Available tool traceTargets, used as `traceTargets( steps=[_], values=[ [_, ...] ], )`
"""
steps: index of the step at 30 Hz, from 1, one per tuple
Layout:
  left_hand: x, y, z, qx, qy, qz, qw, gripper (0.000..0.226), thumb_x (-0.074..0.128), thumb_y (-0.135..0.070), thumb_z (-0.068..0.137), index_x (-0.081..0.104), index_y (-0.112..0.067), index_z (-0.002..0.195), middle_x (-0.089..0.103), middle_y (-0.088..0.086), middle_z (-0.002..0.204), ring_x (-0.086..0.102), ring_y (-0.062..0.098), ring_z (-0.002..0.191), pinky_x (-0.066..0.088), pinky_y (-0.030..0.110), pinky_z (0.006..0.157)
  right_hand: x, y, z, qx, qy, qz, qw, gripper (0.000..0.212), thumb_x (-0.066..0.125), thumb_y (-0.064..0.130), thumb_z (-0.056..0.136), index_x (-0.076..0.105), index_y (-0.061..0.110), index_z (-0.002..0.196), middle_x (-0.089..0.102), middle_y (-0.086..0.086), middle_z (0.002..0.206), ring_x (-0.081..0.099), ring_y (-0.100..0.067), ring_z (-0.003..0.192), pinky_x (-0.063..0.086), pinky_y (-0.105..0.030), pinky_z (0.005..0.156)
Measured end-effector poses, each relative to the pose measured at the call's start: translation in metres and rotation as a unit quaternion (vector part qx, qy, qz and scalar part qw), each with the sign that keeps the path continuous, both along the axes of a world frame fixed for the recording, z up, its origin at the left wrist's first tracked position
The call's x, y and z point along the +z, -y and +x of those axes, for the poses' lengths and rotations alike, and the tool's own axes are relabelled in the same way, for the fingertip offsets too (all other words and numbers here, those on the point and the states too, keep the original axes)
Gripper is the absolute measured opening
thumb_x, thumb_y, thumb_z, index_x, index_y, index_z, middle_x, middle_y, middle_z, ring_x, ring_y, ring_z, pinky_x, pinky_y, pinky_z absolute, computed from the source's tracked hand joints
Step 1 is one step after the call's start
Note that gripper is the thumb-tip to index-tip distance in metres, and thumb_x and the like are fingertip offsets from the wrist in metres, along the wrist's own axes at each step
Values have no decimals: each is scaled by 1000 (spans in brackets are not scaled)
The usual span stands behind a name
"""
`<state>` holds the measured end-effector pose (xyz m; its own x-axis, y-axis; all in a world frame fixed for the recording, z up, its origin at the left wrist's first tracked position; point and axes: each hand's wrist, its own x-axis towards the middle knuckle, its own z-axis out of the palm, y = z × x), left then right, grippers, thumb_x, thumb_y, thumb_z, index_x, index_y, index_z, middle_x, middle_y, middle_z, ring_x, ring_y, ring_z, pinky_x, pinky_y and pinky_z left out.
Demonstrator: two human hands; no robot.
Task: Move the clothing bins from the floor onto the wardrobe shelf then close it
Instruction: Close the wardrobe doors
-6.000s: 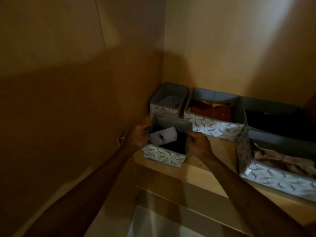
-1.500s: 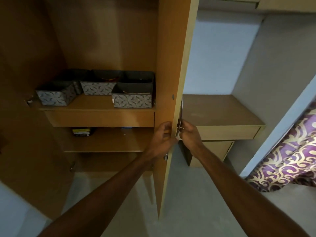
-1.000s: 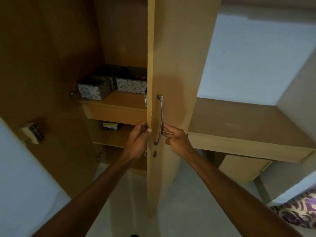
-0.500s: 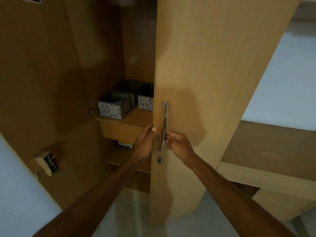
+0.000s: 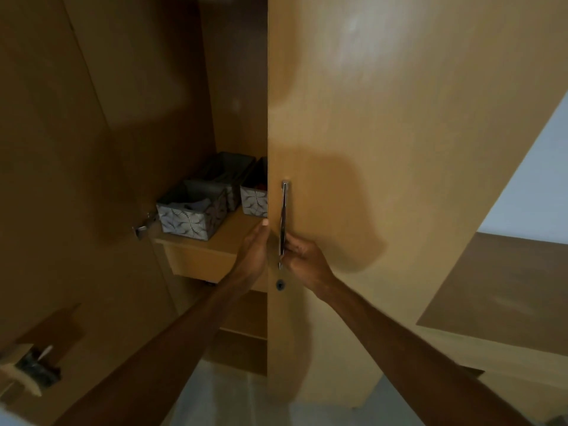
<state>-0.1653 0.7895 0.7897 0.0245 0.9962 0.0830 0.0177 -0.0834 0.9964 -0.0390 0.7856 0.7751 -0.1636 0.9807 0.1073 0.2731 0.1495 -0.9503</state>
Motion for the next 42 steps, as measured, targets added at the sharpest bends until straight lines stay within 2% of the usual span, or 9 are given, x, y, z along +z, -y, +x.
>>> traceTargets(
  steps=[2, 8, 12, 19, 24, 28, 34, 38, 42],
  values=[
    [2, -20, 2, 9, -1, -6, 1000, 42, 29, -46, 102, 61, -28, 121, 65, -14, 113, 60, -7, 100, 49, 34, 93, 2, -16, 1, 11, -9, -11, 1000, 55, 55, -3, 83, 58, 28, 130, 67, 4, 122, 62, -16, 114, 52, -41, 97],
    [13, -53, 8, -9, -9, -3, 1000, 43, 17, -50, 101, 60, -44, 98, 64, -21, 100, 61, -18, 82, 43, 21, 72, 0, -55, 5, 14, 26, -1, 1000, 72, 54, 4, 73, 47, 36, 138, 66, 9, 123, 60, -10, 114, 49, -45, 100],
    [9, -67, 9, 11, 1, -6, 1000, 50, 16, -55, 99, 64, -40, 100, 69, -12, 103, 64, -1, 95, 45, 25, 74, -9, -69, 8, 29, 34, 16, 999, 71, 57, 7, 75, 45, 36, 139, 66, 10, 124, 61, -9, 115, 50, -43, 100],
    [-1, -57, 2, 11, 8, -2, 1000, 46, 19, -52, 100, 62, -38, 106, 66, -16, 108, 61, -6, 97, 42, 21, 75, -16, -61, 15, 27, 22, 41, 999, 67, 62, 1, 84, 43, 28, 143, 64, 9, 125, 61, -1, 112, 49, -17, 90],
    [-40, -30, -25, 108, 29, -7, 994, 44, 38, -42, 100, 62, -13, 121, 68, 4, 114, 63, 15, 107, 44, 27, 83, -30, -37, 12, -17, 30, 44, 998, 56, 65, 6, 84, 51, 17, 138, 63, 4, 126, 61, -9, 110, 49, -13, 90],
    [-71, 6, -66, 177, 40, -34, 983, 34, 50, -39, 97, 66, -14, 113, 71, 5, 107, 66, 20, 102, 48, 32, 86, -50, -22, -16, 18, 47, -6, 999, 44, 67, 12, 85, 60, 16, 128, 67, 4, 114, 63, -9, 99, 46, -11, 82],
    [-87, 92, -158, 315, 18, -40, 948, 26, 53, -31, 97, 67, -13, 110, 71, 7, 107, 65, 19, 98, 48, 16, 76, -73, 9, -116, 133, 8, -84, 988, 34, 66, 9, 86, 64, 15, 119, 70, 0, 102, 66, -8, 90, 51, -11, 77],
    [-80, 153, -226, 414, -40, -33, 909, 16, 54, -31, 97, 69, -26, 98, 72, 5, 102, 66, 24, 99, 49, 33, 81, -66, 39, -194, 223, -1, -84, 971, 37, 65, 14, 86, 62, 16, 122, 70, -1, 106, 66, -10, 98, 55, -30, 90],
    [-49, 207, -292, 501, -79, 2, 862, 19, 57, -28, 94, 68, -19, 107, 72, 2, 105, 66, 17, 101, 51, 42, 96, -40, 68, -272, 279, -16, -74, 957, 39, 64, 13, 88, 60, 12, 126, 70, -2, 106, 66, -12, 99, 54, -27, 89]
  ],
)
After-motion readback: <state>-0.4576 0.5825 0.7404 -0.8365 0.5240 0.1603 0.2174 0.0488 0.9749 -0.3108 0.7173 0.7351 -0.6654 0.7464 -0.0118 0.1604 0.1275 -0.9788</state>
